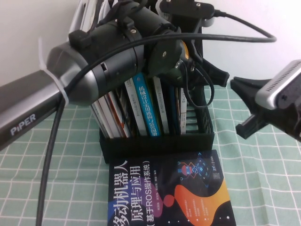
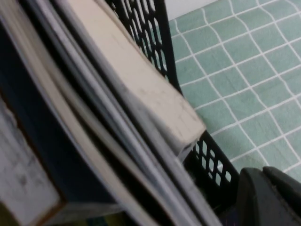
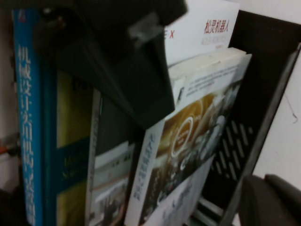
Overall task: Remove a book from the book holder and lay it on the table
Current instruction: Hold the bookshelf, then pick up the right side book from the book shelf
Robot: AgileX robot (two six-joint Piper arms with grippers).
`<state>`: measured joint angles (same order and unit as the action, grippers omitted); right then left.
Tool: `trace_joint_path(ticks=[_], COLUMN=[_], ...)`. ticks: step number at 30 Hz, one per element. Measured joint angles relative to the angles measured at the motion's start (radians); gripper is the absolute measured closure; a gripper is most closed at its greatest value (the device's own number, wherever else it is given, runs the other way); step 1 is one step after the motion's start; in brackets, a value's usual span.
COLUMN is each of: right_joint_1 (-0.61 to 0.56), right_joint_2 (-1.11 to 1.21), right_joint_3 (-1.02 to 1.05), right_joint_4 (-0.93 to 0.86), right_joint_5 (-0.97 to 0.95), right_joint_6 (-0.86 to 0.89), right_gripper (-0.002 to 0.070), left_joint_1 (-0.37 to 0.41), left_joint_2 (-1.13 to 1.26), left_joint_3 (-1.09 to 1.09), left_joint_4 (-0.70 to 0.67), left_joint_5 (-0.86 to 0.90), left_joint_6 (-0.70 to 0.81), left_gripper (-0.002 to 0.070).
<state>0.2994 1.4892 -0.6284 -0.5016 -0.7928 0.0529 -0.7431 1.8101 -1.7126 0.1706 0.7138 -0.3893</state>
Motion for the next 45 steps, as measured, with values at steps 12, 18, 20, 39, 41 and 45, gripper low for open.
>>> trace_joint_path(ticks=[12, 18, 20, 39, 41, 45], right_joint_1=[0.027, 0.07, 0.085, 0.133, 0.133, 0.133], right_joint_2=[0.243, 0.34, 0.368, 0.562, 0.564, 0.565], right_joint_3=[-0.099, -0.189, -0.219, -0.303, -0.303, -0.303], right_joint_4=[0.005, -0.017, -0.015, 0.185, 0.196, 0.201], right_joint_5=[-0.191, -0.19, -0.19, -0.19, -0.194, -0.209], right_joint_6=[0.129, 0.131, 0.131, -0.037, -0.041, -0.041], right_gripper=[0.0399, 0.0326, 0.0321, 0.0372, 0.0421, 0.0563], left_joint_1=[0.0, 0.0, 0.0, 0.0, 0.0, 0.0], left_joint_2=[-0.047, -0.047, -0.047, -0.047, -0.047, -0.047], left_joint_3=[0.0, 0.0, 0.0, 0.0, 0.0, 0.0], left_joint_4=[0.101, 0.124, 0.127, 0.138, 0.14, 0.141], left_joint_5=[0.126, 0.141, 0.142, 0.125, 0.124, 0.124], left_joint_6=[-0.089, -0.113, -0.115, -0.168, -0.168, -0.17], left_gripper=[0.0678, 0.0678, 0.0678, 0.0678, 0.0678, 0.0678])
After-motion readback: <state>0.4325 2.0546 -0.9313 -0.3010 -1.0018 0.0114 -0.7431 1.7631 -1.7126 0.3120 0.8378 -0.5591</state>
